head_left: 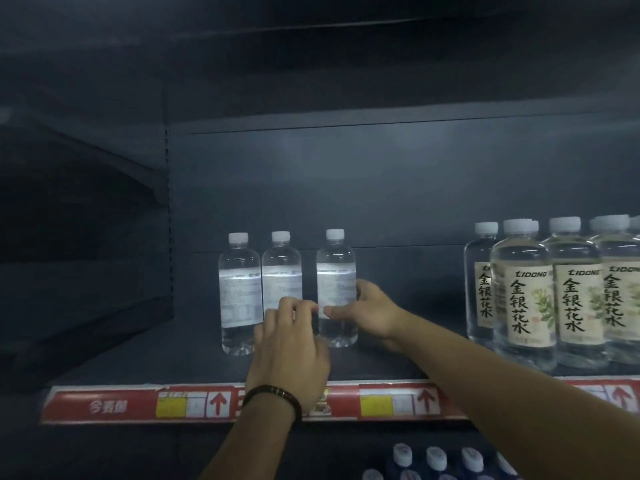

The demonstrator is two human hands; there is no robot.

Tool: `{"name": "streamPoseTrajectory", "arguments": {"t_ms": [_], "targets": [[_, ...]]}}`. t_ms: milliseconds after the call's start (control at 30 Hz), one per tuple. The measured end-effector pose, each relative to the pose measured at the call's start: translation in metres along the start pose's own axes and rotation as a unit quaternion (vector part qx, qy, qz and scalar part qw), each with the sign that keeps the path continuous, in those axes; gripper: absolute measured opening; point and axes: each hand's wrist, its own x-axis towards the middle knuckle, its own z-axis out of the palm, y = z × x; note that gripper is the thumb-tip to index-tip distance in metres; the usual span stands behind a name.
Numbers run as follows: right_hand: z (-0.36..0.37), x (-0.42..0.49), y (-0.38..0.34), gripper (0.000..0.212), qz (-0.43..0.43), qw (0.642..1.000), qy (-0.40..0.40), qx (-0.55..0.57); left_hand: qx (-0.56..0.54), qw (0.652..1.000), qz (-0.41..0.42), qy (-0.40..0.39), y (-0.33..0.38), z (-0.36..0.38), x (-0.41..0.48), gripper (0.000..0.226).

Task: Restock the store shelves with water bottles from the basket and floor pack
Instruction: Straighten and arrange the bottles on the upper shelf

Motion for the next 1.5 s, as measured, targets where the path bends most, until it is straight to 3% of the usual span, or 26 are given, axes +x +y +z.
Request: {"name": "streamPoseTrajectory", "arguments": {"t_ms": [167, 300, 533, 633, 733, 800, 833, 900, 967, 1233, 1500], "targets": [[-0.017, -0.046, -0.004, 0.046, 0.02, 0.999, 0.038, 0.008, -0.09, 0.994, 0.033, -0.051, 0.004, -0.005, -0.001, 0.048], [-0.024, -0.078, -0.015, 0.038, 0.017, 0.998, 0.053, -0.008, -0.129, 0.986, 0.034, -0.096, 0.011, -0.011, 0.0, 0.052], [-0.034, -0.12, -0.022, 0.049, -0.029, 0.998, 0.026, -0.041, -0.28, 0.953, -0.057, -0.097, 0.053, -0.005, 0.011, 0.056], [-0.04, -0.142, -0.019, 0.049, -0.069, 0.98, 0.042, -0.18, -0.329, 0.929, -0.098, -0.14, 0.064, 0.0, 0.016, 0.063], [-0.047, -0.155, -0.006, 0.074, -0.098, 0.92, 0.027, -0.379, -0.387, 0.897, -0.117, -0.178, 0.066, 0.008, 0.023, 0.072], [-0.052, -0.16, 0.0, 0.08, -0.096, 0.894, 0.011, -0.438, -0.415, 0.881, -0.123, -0.192, 0.067, 0.017, 0.029, 0.082], [-0.054, -0.162, 0.001, 0.08, -0.088, 0.889, 0.006, -0.45, -0.423, 0.875, -0.128, -0.198, 0.069, 0.022, 0.032, 0.082], [-0.06, -0.164, 0.002, 0.08, -0.077, 0.886, 0.014, -0.457, -0.434, 0.867, -0.125, -0.212, 0.081, 0.025, 0.036, 0.051], [-0.064, -0.166, 0.003, 0.08, -0.06, 0.887, 0.023, -0.457, -0.451, 0.852, -0.121, -0.237, 0.091, 0.03, 0.039, 0.037], [-0.071, -0.167, 0.016, 0.079, -0.021, 0.865, 0.067, -0.498, -0.468, 0.828, -0.119, -0.283, 0.124, 0.048, 0.056, 0.035], [-0.077, -0.161, 0.024, 0.078, -0.009, 0.876, 0.102, -0.471, -0.481, 0.827, -0.098, -0.272, 0.144, 0.063, 0.055, 0.035]]}}
